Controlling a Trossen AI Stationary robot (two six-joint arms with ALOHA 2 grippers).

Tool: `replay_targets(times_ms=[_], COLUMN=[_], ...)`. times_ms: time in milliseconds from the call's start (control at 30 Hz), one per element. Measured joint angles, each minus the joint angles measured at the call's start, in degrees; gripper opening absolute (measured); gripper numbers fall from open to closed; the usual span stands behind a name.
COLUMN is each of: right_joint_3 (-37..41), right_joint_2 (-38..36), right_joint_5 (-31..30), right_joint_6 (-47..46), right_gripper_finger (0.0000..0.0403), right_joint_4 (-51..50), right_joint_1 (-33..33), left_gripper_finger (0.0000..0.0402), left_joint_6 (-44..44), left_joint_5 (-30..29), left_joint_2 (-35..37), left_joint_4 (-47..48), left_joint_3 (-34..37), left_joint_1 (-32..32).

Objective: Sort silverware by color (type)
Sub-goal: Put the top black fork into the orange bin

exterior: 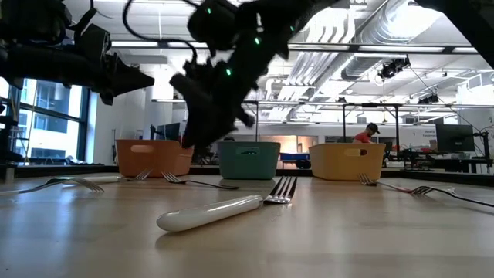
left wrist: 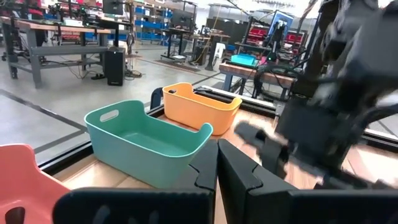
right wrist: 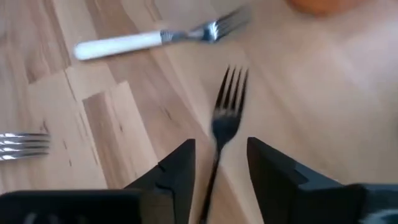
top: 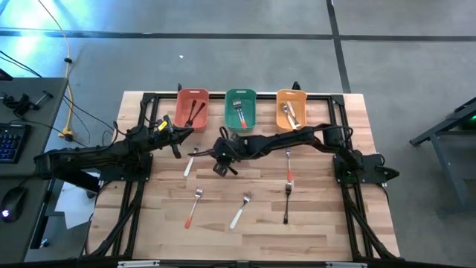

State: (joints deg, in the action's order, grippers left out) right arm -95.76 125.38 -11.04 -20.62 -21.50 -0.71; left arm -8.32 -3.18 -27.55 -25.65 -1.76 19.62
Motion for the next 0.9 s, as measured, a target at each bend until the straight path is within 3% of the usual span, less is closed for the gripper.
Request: replay_targets(times_ms=[167, 500, 667, 900], right_joint_3=[-10.4, -33.1, -36.0, -33.1], right_joint_2=[1.2, 16.1, 19.6, 19.9], right_joint_5=[-0.4, 1.3, 4.2, 5.3], right_joint_6=[1.6, 3.1, 3.1, 2.2], right_gripper_finger=[0.0146, 0.014, 0.014, 0.0131], right_joint_4=[-11.1, -33.5, -35.7, -34.9], right_joint_1=[-0.5, -1.6, -1.9, -2.8], left_gripper_finger=[0.0, 0.0, 0.0, 0.0], left_joint_6=[0.0, 0.3, 0.5, 0.5], left_joint_5=[0.0, -0.2, -0.3, -0.3], left_joint_2=[0.0, 0.2, 0.2, 0.2], left_joint_4=[0.1, 0.5, 1.2, 1.3], left_joint_3=[0.0, -0.1, -0.1, -0.1], left_joint_1=[0.0, 0.0, 0.0, 0.0])
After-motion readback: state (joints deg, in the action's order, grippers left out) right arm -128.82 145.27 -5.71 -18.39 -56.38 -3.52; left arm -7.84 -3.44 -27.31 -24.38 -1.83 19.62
